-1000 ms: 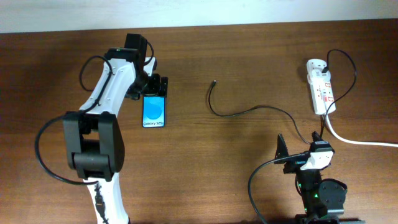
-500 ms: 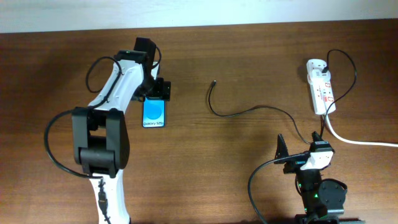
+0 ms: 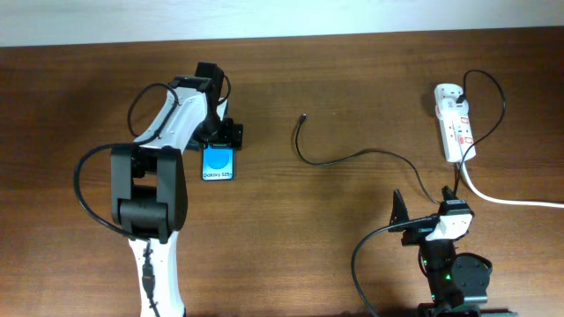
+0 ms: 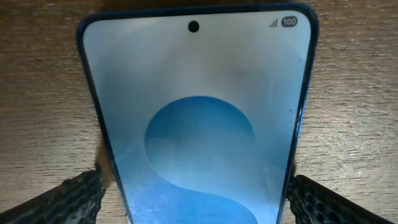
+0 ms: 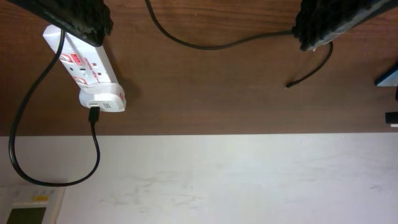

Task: Plug charger to phone and switch on socket
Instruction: 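Close the left gripper on the phone's top edge and lift it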

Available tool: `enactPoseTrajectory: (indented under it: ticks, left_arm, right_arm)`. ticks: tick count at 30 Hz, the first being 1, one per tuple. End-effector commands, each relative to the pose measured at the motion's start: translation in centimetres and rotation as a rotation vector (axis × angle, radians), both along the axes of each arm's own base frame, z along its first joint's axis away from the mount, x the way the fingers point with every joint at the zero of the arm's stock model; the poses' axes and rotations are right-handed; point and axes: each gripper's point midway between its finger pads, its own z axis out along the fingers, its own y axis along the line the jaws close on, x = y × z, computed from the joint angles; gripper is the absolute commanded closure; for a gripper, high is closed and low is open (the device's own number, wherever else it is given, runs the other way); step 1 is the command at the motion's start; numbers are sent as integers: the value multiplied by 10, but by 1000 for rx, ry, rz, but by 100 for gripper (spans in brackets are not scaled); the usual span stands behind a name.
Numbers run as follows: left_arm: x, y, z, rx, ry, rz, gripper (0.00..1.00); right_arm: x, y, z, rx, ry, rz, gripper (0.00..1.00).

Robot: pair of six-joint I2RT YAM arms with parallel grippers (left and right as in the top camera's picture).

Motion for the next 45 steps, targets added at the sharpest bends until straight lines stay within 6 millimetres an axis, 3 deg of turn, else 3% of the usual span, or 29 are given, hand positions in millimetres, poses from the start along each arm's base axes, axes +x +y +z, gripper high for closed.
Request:
enactPoseTrajectory:
  ticks: [1,17,33,35,41,45]
  left_arm:
    - [-8,-1,-10,-15,36,34,1]
    - [-18,-11,-15,-72,71,46,0]
    - [-19,-13,-14,-86,79,71,27]
    - [-19,-13,-14,-86,79,71,34]
    - [-17,-13,-12,-87,73,71,30]
    - [-8,-13,4,-90,58,73,30]
  right_arm:
    - [0,2,-2,-7,1,8,2]
    - [0,2,-2,-7,1,8,2]
    - [0,2,-2,-7,1,8,2]
    - [0,2,-2,-7,1,8,2]
    - [0,2,-2,-7,1,8,2]
    - [0,2,-2,-7,1,8,2]
